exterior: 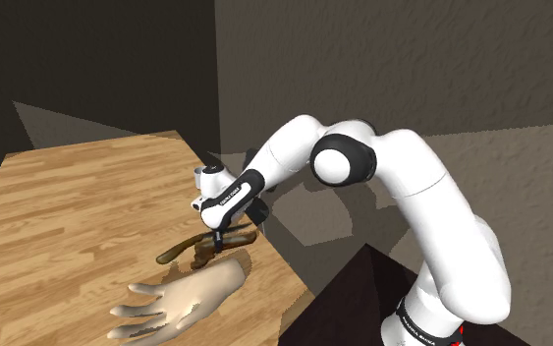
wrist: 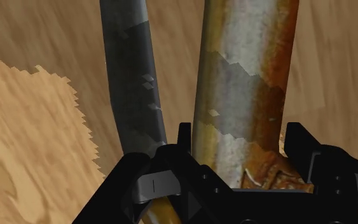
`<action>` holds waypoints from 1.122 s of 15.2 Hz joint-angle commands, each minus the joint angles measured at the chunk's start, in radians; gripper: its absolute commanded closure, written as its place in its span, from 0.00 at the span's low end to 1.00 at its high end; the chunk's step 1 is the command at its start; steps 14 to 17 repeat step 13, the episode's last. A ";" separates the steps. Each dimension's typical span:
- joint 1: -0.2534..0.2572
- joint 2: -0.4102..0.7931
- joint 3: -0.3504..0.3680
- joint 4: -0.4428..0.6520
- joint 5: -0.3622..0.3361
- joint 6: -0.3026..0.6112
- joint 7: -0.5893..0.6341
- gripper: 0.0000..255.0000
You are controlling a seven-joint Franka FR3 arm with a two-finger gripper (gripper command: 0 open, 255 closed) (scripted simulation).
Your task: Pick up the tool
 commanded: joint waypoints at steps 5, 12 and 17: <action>0.000 -0.062 0.002 -0.017 0.002 -0.044 0.000 1.00; -0.002 -0.125 0.004 -0.032 0.003 -0.093 -0.001 1.00; -0.002 -0.125 0.004 -0.031 0.003 -0.093 -0.001 1.00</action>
